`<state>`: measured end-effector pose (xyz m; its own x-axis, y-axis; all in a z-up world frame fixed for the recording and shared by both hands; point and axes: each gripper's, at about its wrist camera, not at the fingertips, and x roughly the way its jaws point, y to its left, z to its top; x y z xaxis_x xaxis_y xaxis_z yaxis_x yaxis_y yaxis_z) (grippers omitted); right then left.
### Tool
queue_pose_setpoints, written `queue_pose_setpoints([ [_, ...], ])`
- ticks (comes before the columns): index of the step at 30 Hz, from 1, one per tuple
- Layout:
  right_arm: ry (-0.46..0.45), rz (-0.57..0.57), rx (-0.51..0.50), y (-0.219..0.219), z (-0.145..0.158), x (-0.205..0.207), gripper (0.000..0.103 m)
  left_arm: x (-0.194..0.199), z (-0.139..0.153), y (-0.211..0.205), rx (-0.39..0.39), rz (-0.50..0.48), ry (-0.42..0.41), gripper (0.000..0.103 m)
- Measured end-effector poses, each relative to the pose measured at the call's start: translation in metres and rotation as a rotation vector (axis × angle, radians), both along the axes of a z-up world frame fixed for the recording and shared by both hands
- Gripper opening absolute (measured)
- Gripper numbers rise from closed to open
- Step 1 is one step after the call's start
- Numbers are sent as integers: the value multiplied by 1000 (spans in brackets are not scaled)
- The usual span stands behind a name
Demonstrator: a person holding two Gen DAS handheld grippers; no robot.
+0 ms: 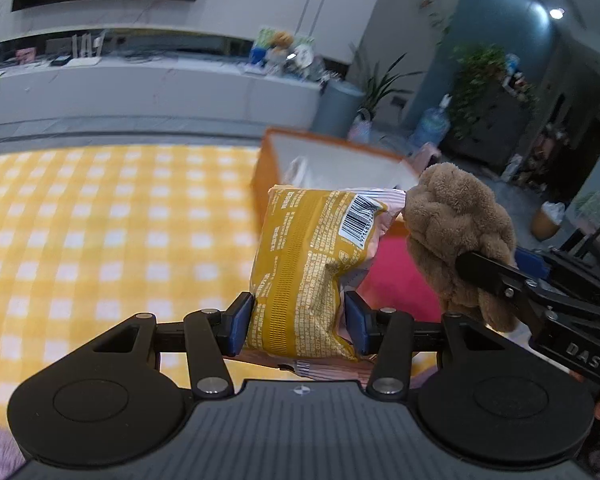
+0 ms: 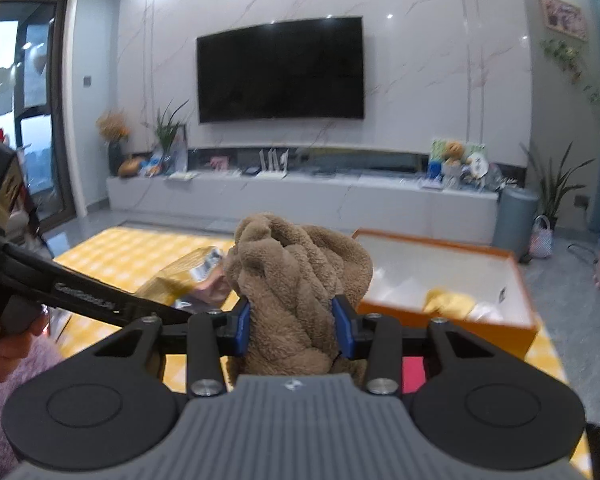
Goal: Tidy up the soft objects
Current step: 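Lift the snack bag and towel and carry them over the orange box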
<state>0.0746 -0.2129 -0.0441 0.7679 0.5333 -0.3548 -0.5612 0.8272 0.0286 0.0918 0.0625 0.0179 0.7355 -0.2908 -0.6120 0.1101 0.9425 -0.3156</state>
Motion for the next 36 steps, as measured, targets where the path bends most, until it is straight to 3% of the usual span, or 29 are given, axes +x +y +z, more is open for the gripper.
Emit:
queue_pose_setpoints([
  [6, -16, -80, 36, -32, 22, 37, 41, 35, 20, -27, -46, -54, -58, 56],
  [11, -33, -133, 9, -48, 29, 70, 41, 74, 21, -48, -113, -125, -69, 56],
  [14, -36, -145, -14, -54, 31, 89, 41, 101, 19, -66, -89, -140, -62, 56],
  [19, 0, -186, -58, -62, 21, 130, 41, 143, 8, -80, -133, -156, -29, 56],
  [27, 131, -268, -30, -74, -3, 203, 41, 194, -16, -98, -107, -177, 7, 56],
  [36, 216, -302, -95, -73, -39, 256, 42, 232, -44, -115, -49, -215, 53, 56],
])
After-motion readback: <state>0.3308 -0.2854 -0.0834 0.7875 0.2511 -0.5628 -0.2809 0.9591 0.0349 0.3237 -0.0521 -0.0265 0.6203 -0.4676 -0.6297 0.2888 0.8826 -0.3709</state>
